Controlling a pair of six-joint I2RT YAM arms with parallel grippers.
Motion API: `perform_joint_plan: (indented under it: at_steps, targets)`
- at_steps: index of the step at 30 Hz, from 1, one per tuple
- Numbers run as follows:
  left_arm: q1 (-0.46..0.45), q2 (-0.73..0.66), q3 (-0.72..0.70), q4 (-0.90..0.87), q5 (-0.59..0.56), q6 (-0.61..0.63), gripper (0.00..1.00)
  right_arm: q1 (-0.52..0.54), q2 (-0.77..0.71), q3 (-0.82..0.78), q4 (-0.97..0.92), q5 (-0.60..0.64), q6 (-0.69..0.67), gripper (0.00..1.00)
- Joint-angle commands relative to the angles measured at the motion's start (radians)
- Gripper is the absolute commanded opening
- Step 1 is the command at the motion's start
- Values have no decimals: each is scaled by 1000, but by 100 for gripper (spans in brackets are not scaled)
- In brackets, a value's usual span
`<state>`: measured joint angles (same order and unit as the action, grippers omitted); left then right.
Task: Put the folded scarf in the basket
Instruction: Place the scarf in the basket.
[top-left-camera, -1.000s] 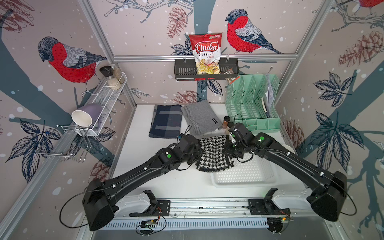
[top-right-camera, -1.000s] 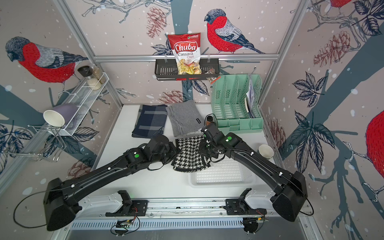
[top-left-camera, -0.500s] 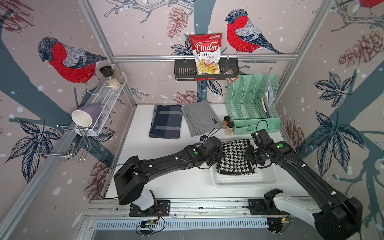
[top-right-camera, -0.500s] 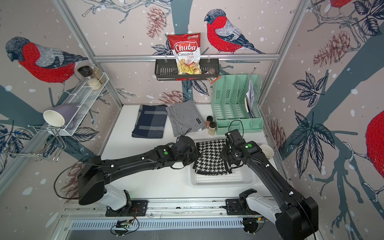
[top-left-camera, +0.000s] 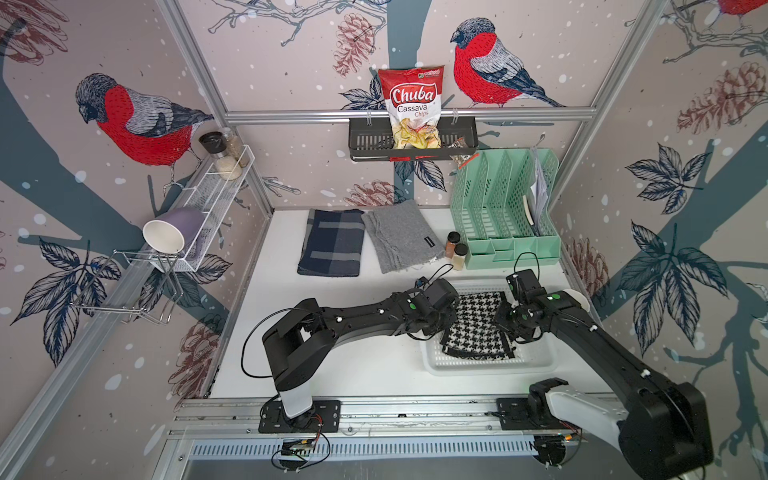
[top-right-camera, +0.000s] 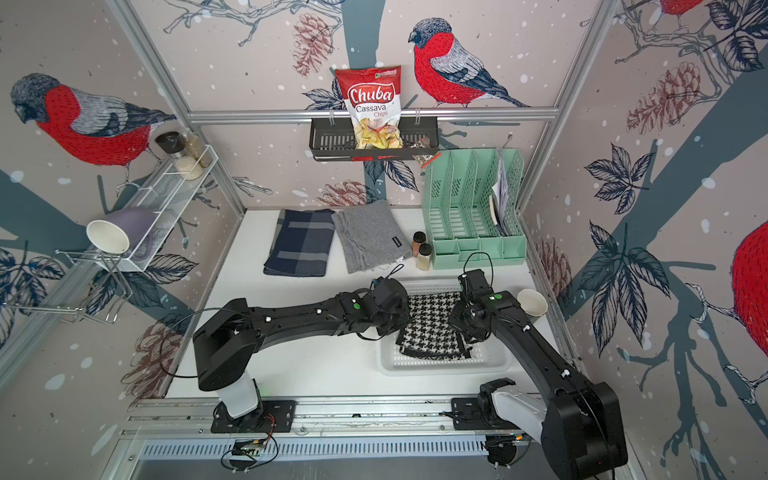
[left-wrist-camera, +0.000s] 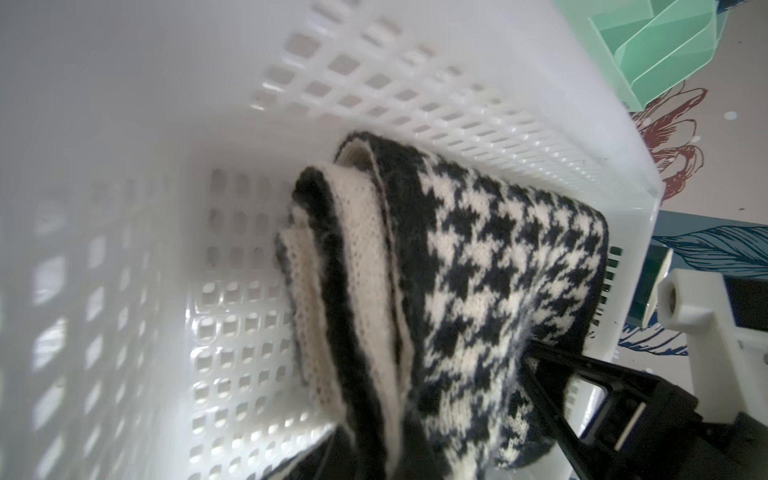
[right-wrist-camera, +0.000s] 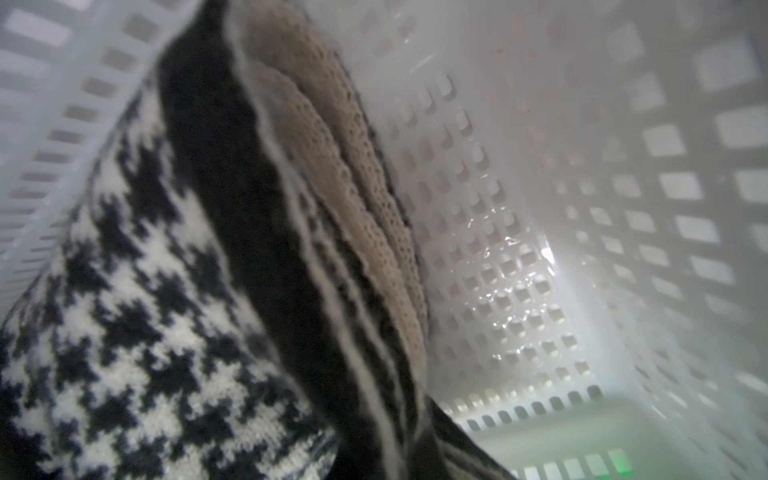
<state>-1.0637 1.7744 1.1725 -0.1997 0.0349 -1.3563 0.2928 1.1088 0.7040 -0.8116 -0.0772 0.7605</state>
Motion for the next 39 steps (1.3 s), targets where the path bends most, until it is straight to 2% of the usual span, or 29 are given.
perform_joint_plan:
  at_steps: [1,14,15,17,19,22,26,29,39]
  targets:
    - [0,29,21,-38,-4,39,0,-20,21,-11,55,63,-19,0]
    - [-1,97,53,-78,-13,61,0,-35,51,-57,84,90,-7,0]
    - [-1,96,57,-86,-17,62,0,-35,51,-57,81,97,-4,3]
    - [-2,90,64,-106,-32,65,0,-37,51,-57,81,100,-1,14]
    - [-5,83,72,-126,-43,69,3,-37,51,-53,76,105,3,32]
    - [-12,70,76,-142,-56,69,27,-35,38,-43,67,111,15,52]
    - [-21,45,79,-169,-87,68,42,-34,9,-15,50,118,26,67]
    - [-22,16,85,-186,-116,68,52,-32,-6,20,25,138,34,72]
    - [-24,-84,110,-256,-230,75,52,-6,-54,145,-24,170,53,70]
